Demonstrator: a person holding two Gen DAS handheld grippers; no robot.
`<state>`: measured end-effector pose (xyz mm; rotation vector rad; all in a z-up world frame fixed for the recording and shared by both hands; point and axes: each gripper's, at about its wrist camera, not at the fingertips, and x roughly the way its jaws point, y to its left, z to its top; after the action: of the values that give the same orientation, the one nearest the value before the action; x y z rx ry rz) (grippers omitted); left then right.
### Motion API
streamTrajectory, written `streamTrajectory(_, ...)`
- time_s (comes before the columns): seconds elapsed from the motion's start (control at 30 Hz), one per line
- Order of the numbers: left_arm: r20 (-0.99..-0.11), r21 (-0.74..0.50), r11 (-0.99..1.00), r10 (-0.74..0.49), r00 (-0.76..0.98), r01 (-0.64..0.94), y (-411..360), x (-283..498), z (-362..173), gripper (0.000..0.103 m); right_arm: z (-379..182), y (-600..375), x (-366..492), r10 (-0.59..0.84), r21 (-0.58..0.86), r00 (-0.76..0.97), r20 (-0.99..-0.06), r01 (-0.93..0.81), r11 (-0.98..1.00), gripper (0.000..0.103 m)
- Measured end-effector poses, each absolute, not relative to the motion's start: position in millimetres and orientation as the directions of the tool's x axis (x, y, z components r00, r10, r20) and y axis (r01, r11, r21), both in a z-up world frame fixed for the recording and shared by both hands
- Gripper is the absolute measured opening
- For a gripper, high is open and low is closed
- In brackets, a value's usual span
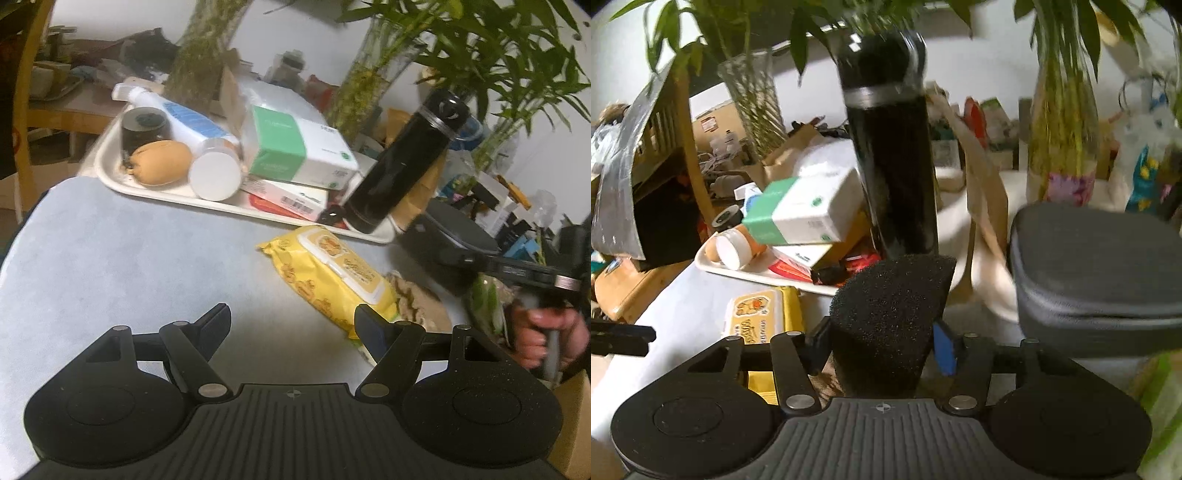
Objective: Organize soft objects
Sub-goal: 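Lift the black sponge with the right tool while the left tool lowers onto the yellow duck wipes packet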
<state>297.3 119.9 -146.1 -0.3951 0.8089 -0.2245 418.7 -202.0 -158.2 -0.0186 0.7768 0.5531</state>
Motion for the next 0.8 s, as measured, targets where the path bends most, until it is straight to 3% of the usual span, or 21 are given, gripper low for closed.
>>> streamTrajectory(0.23,-0.703,-0.462,0.884,-0.312,0.639,-0.076,131,302,-133,0.073,-128,-205,393,0.45,0.128,0.594,-0.667,-0.503,0.854,0.057)
streamTrajectory(0.8,-0.869,-0.169,0.971,-0.066,0.491,-0.168,78,346,-42,0.074,-92,-223,321,0.362,0.025,0.661,-0.657,-0.461,0.887,0.057)
